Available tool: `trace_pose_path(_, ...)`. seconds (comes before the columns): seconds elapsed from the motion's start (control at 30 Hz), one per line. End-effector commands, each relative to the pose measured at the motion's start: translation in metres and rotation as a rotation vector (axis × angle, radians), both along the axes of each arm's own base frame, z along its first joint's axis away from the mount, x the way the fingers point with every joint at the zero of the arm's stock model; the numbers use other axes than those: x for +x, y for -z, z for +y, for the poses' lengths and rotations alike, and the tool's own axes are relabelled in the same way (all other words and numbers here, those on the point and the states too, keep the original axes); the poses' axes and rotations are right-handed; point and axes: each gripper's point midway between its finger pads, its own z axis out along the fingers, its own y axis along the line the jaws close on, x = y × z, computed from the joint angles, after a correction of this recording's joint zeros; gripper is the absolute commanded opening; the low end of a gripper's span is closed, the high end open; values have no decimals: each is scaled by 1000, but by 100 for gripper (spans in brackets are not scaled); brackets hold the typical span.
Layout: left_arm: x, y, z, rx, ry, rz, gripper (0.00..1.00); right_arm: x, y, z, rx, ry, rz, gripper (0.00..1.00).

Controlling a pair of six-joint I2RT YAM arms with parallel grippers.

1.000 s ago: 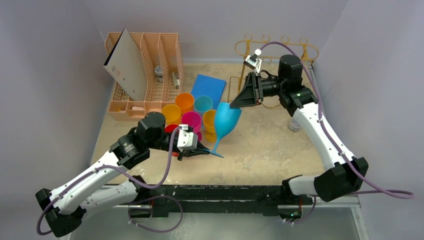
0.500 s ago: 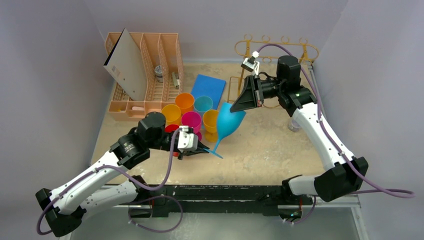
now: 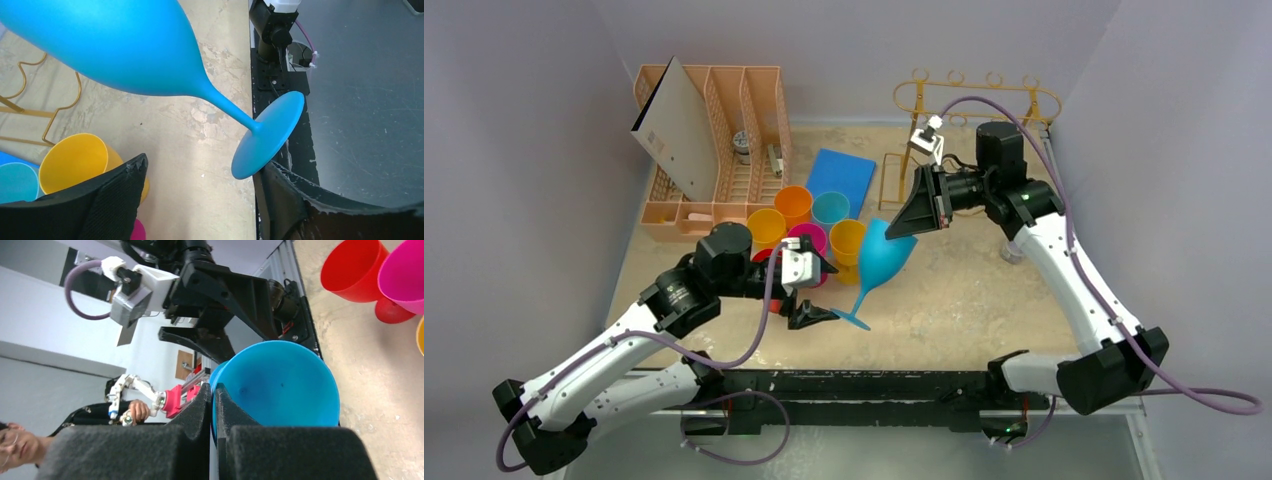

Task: Take the wine glass off the wine glass rack
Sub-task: Place the wine glass at the center of the board.

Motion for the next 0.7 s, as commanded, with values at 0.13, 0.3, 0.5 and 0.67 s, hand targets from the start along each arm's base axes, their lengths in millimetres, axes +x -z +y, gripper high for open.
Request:
trace_pose_path(0.13, -2, -16, 9, 15, -51, 51, 80, -8, 23, -10, -131, 106, -122, 0)
trace_pose_path(0.3, 9, -14, 19, 53, -177, 102, 83, -11, 55, -6, -257, 143, -240, 0)
trace_pose_path(0.5, 65, -25, 51, 24, -623, 145, 85, 4, 100, -2, -412, 233, -456, 0)
trace_pose_path(0.67, 102, -32, 91, 49, -963, 140, 89, 10, 112, 5, -437, 276, -684, 0)
